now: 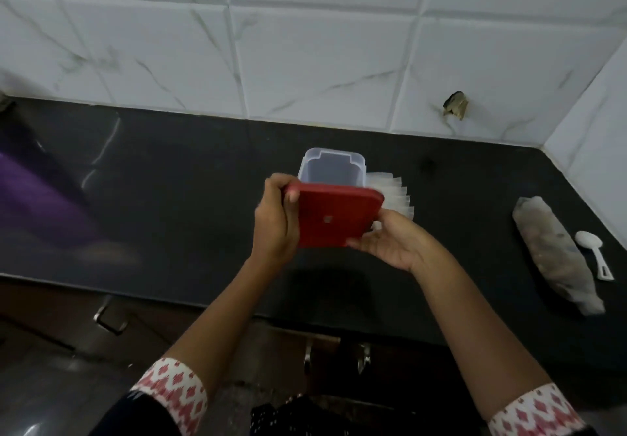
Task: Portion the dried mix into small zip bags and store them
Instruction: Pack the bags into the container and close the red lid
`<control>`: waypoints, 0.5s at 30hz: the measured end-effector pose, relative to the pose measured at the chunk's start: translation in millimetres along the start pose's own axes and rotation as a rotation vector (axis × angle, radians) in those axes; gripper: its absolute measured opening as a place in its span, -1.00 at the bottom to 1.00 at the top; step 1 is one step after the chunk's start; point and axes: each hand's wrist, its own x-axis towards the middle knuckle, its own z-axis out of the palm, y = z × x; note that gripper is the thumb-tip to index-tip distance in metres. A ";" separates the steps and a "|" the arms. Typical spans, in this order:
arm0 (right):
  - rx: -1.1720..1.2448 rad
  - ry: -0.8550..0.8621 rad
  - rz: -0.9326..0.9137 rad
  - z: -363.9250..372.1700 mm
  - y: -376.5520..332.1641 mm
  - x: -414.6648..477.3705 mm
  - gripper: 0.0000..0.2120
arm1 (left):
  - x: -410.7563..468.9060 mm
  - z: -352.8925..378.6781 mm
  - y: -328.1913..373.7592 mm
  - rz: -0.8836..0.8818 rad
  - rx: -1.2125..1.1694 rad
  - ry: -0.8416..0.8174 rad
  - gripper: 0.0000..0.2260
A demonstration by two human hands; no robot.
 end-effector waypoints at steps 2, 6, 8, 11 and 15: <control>0.026 0.015 -0.090 -2.7 12.2 -1.6 -0.77 | -31.6 -7.7 -2.6 0.039 -0.069 -0.082 -0.70; -0.135 0.071 -0.168 -6.2 31.5 1.3 -0.44 | -74.1 -17.8 -7.8 -0.028 -0.132 -0.123 -0.69; -0.179 0.070 -0.209 -5.2 35.4 2.2 -0.40 | -85.3 -21.8 -9.0 -0.086 -0.113 -0.131 -0.67; -0.244 0.061 -0.264 -5.0 42.7 0.7 -0.40 | -97.7 -25.5 -11.0 -0.169 -0.073 -0.159 -0.73; -0.381 0.075 -0.342 -11.9 59.8 7.2 -0.34 | -117.7 -29.6 -16.5 -0.239 -0.023 -0.231 -0.74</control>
